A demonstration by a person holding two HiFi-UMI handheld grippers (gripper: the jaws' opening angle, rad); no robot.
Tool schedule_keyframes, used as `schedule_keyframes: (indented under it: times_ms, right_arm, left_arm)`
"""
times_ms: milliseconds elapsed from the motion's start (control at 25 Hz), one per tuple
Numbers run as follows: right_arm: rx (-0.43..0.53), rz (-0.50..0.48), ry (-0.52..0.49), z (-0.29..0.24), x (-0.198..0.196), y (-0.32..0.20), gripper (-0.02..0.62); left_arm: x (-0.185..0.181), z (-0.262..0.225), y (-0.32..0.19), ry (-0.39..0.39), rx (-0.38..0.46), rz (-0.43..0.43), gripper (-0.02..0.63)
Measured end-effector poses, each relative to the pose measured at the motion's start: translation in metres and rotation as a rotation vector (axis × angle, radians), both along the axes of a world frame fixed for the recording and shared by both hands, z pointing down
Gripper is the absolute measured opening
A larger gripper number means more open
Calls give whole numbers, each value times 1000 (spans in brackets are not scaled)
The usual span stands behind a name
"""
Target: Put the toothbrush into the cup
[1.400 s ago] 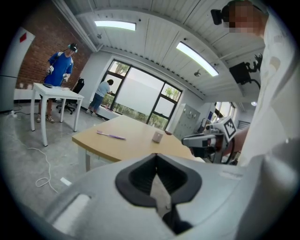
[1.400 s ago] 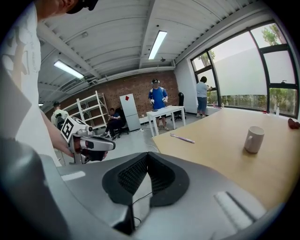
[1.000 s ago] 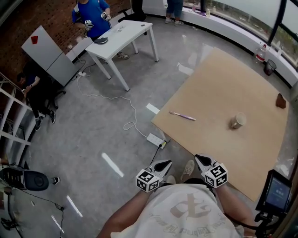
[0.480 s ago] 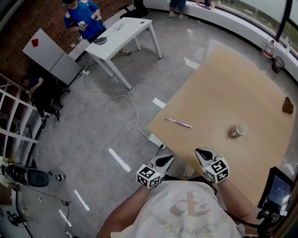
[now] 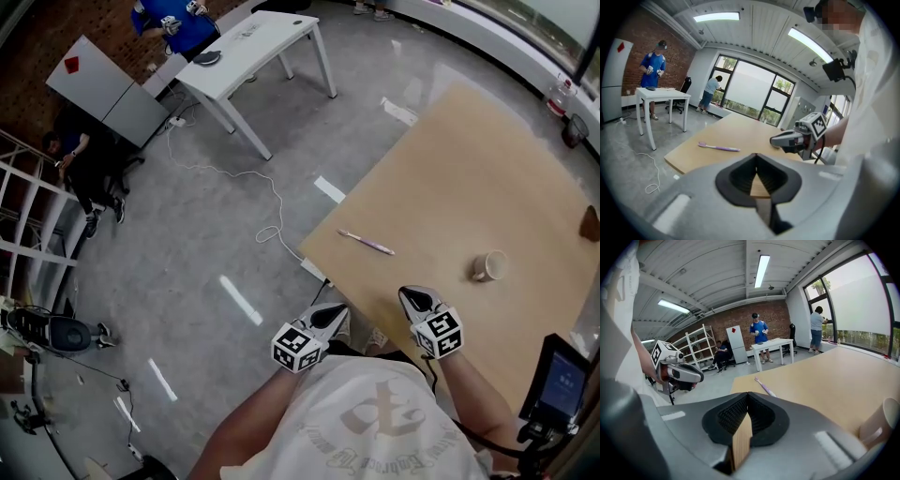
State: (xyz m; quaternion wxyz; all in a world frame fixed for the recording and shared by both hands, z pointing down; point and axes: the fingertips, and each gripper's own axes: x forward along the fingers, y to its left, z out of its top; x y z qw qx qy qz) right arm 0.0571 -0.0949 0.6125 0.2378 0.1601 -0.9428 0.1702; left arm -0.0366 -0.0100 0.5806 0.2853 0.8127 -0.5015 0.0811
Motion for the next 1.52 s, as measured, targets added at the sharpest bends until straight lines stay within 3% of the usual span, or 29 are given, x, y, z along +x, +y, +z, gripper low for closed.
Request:
schedule_keyframes:
  times_ms: [240, 480, 760, 1000, 1240, 1520]
  right_arm:
    - [16, -20, 77, 4, -6, -13, 12]
    - [44, -130, 198, 18, -37, -25, 12]
    - [76, -319, 382, 58, -67, -47, 12]
    - [110, -408, 498, 50, -92, -67, 12]
    - [143, -454, 580, 92, -121, -80, 22]
    - [277, -618, 734, 113, -150, -80, 66]
  left_arm:
    - [-3, -3, -1, 25, 10, -10, 6]
    - [-18, -14, -3, 46, 39, 10, 6]
    - [-44, 0, -8, 78, 36, -78, 6]
    - [-55, -17, 11, 103, 20, -160, 6]
    - [-69, 17, 22, 111, 15, -214, 6]
    - [-87, 32, 38, 106, 17, -277, 6]
